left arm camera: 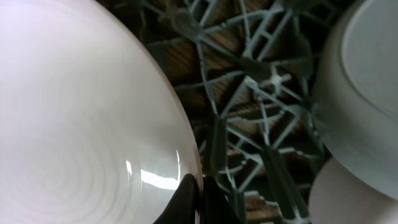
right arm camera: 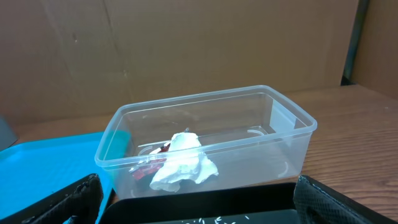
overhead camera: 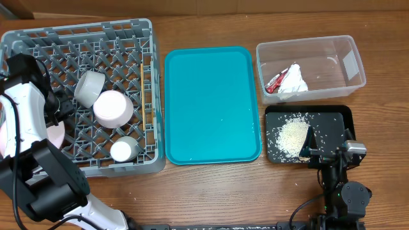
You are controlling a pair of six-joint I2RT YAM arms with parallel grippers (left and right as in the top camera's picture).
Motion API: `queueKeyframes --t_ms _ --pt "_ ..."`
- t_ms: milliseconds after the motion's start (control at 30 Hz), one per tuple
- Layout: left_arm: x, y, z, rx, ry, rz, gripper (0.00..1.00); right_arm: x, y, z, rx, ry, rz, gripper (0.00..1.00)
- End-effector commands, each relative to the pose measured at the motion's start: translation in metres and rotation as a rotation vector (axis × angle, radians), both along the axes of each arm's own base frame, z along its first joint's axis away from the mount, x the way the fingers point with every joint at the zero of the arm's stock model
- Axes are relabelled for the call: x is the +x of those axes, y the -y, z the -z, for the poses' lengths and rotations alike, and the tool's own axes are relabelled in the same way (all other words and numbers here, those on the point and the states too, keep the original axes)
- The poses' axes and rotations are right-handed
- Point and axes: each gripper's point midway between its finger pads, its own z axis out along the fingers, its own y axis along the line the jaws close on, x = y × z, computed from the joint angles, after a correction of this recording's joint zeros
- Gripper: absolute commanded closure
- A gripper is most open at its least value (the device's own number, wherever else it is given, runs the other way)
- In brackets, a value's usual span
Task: Sort waste into correct bins and load items into the dishwasher
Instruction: 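Stand the large plate upright in the rack slots and release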
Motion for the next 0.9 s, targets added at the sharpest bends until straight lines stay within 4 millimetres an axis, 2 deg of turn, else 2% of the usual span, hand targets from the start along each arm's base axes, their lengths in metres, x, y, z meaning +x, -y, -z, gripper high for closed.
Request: queueKeyframes --t_ms 0,167,267,400,667,867 --pt "0.028 0.034 -0.055 -0.137 0.223 0.060 0.96 0.000 0.001 0.002 -0.001 0.003 0.006 0.00" --pt "0.045 0.069 -0.125 -0.245 0.488 0.157 0.96 0.000 0.001 0.002 -0.001 0.004 0.006 0.00" --pt "0.049 0.089 -0.164 -0.313 0.641 0.230 0.96 0.000 0.001 0.002 -0.001 0.003 0.006 0.00" --pt "0.046 0.110 -0.199 -0.428 0.787 0.346 0.96 0.000 0.001 0.002 -0.001 0.004 0.006 0.00" --pt "0.023 0.137 -0.223 -0.731 0.949 0.543 0.96 0.000 0.001 0.002 -0.001 0.004 0.006 0.00" --pt "0.008 0.109 -0.226 -0.751 1.012 0.481 0.96 0.000 0.001 0.002 -0.001 0.003 0.006 0.00"
